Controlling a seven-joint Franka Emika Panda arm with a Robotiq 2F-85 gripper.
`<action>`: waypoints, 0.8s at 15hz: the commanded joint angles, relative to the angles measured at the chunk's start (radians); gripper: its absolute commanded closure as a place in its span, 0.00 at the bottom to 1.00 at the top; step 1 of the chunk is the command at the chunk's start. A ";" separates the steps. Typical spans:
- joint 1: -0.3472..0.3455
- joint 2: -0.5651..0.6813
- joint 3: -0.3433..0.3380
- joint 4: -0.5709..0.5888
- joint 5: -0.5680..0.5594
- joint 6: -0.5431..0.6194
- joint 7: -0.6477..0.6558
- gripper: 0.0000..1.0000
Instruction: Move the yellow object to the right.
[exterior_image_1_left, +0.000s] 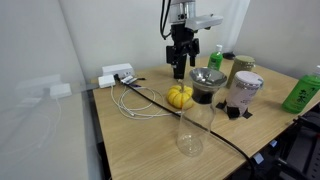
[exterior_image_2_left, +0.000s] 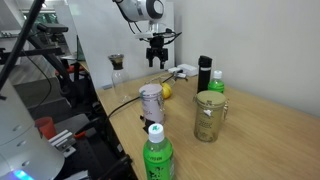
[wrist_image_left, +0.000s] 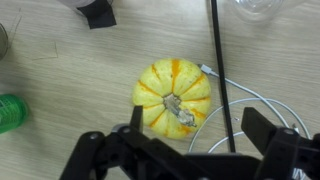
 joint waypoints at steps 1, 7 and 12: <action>0.019 -0.001 -0.020 0.002 0.010 -0.001 -0.006 0.00; 0.022 0.005 -0.029 -0.002 0.004 0.000 0.015 0.00; 0.015 0.046 -0.041 -0.002 0.028 -0.006 0.022 0.00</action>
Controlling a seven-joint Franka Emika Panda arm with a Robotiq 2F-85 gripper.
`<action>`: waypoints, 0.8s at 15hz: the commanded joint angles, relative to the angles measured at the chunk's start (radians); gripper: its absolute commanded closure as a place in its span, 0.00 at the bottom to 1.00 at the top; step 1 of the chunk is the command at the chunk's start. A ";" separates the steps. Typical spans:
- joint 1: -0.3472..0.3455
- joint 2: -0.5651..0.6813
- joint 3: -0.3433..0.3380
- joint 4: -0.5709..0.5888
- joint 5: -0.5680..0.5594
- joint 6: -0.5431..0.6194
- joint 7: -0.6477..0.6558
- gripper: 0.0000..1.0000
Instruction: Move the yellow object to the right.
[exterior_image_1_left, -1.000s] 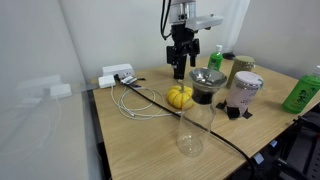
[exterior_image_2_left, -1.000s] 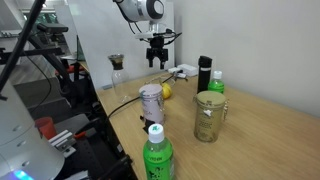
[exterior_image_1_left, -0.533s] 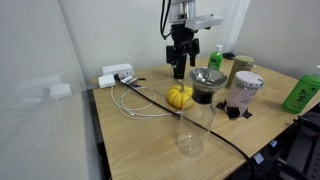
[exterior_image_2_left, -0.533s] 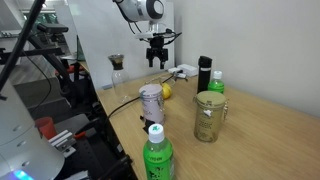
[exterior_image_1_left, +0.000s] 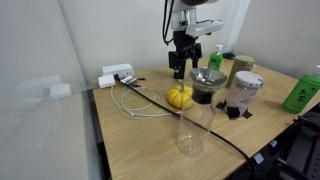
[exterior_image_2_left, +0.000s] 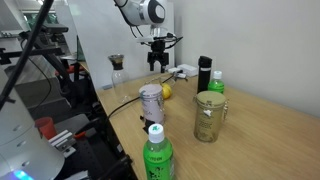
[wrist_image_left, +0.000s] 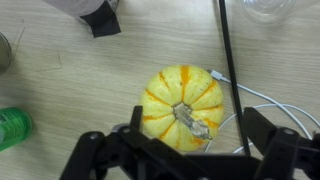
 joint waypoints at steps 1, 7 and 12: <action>0.000 0.033 -0.012 0.009 0.050 -0.013 -0.015 0.00; -0.002 0.107 -0.014 0.044 0.135 -0.088 -0.018 0.00; 0.011 0.110 -0.023 0.032 0.117 -0.047 -0.008 0.00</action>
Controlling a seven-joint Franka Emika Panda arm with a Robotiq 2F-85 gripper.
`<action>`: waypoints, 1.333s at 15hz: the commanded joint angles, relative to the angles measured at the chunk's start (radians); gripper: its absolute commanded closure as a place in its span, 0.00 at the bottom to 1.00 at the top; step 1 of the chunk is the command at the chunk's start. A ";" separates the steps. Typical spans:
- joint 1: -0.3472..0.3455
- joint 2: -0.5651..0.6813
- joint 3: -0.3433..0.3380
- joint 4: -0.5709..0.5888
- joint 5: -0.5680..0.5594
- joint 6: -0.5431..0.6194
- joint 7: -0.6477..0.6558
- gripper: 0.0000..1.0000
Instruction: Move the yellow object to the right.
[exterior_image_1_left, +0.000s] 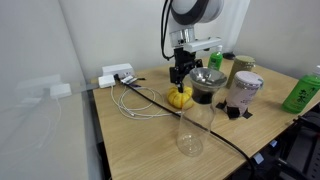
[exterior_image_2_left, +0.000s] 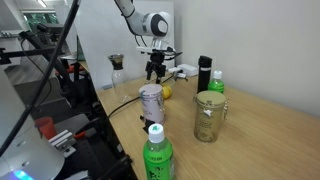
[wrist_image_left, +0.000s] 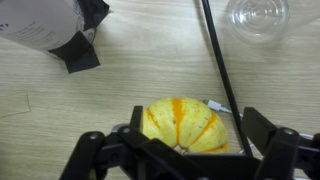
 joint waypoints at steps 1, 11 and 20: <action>0.012 0.000 -0.013 0.002 0.008 -0.002 -0.005 0.00; 0.028 0.081 -0.022 0.114 -0.021 -0.036 -0.001 0.00; 0.012 0.175 -0.024 0.239 0.017 -0.075 -0.017 0.27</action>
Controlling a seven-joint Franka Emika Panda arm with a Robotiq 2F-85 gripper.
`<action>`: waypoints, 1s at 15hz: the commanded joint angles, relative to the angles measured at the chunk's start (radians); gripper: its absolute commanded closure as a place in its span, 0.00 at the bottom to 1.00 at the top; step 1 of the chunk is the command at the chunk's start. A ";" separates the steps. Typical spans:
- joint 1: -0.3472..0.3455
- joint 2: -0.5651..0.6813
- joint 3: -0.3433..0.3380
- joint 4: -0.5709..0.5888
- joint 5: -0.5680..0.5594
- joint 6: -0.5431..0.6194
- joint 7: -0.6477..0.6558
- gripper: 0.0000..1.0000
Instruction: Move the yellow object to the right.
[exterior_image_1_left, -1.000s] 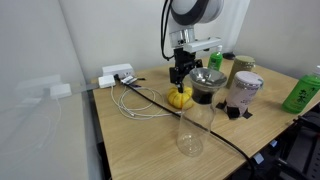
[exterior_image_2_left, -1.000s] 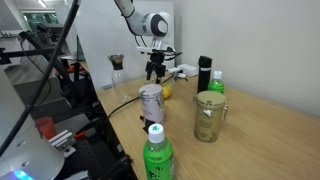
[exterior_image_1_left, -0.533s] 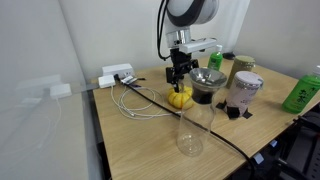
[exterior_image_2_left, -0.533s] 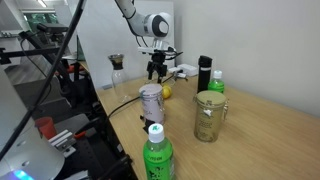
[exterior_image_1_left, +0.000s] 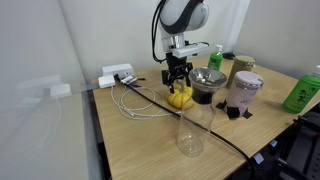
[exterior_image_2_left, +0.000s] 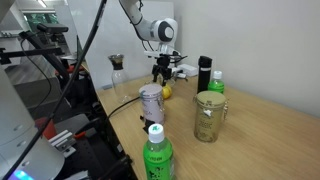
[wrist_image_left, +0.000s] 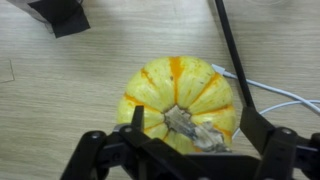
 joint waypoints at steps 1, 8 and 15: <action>-0.001 0.018 0.000 0.046 0.030 -0.047 -0.013 0.29; -0.009 -0.001 -0.002 0.046 0.066 -0.092 -0.003 0.70; -0.011 -0.009 -0.012 0.045 0.071 -0.106 0.015 0.93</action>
